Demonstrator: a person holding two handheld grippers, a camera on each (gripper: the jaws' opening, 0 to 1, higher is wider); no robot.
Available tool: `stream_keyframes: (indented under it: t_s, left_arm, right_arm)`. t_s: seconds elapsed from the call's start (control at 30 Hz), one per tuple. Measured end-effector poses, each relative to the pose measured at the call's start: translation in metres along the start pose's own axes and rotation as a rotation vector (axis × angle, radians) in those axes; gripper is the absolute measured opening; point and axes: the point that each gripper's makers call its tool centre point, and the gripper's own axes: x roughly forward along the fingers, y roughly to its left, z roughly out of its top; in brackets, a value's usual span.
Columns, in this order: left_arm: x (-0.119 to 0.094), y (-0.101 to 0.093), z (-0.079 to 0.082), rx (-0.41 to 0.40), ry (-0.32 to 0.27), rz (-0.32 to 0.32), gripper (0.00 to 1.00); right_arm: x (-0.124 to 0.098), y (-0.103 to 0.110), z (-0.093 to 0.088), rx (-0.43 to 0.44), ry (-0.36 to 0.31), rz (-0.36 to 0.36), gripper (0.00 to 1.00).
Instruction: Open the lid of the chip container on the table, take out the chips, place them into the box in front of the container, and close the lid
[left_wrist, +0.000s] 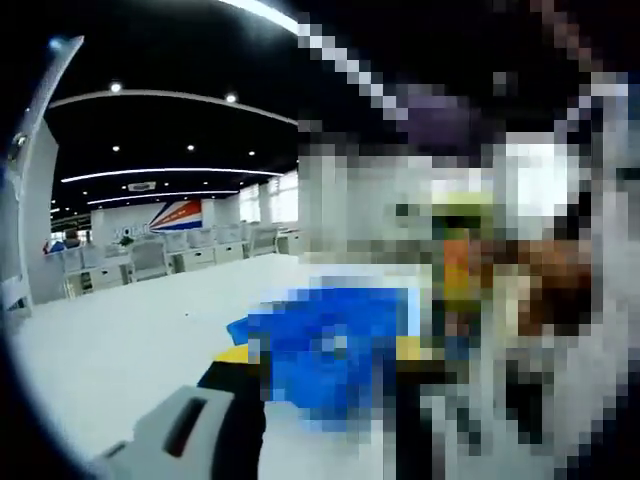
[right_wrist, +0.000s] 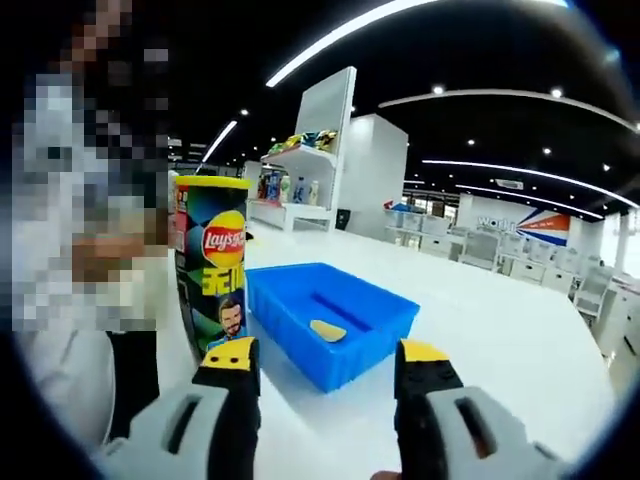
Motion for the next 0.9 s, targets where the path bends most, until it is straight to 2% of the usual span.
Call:
stream_keyframes:
  t_s: [0.07, 0.1, 0.27, 0.53, 0.73, 0.9]
  left_arm:
    - [0.003, -0.002, -0.007, 0.001, 0.008, -0.008, 0.51]
    - [0.005, -0.002, -0.014, -0.013, 0.039, -0.006, 0.51]
    - [0.014, -0.003, -0.031, -0.021, 0.096, -0.009, 0.55]
    - [0.032, -0.005, -0.05, -0.005, 0.139, 0.017, 0.55]
    - [0.039, -0.007, -0.059, -0.013, 0.146, 0.021, 0.55]
    - [0.044, -0.002, -0.063, -0.021, 0.146, 0.046, 0.55]
  right_arm:
    - [0.002, -0.001, -0.005, 0.012, 0.006, -0.003, 0.52]
    - [0.003, -0.002, -0.007, 0.014, 0.008, -0.005, 0.52]
    - [0.01, 0.0, -0.015, 0.015, 0.024, 0.0, 0.53]
    - [0.027, -0.003, -0.021, 0.038, 0.04, -0.01, 0.53]
    - [0.038, 0.008, -0.025, 0.032, 0.046, 0.02, 0.53]
    - [0.047, 0.008, -0.035, 0.035, 0.068, 0.019, 0.54]
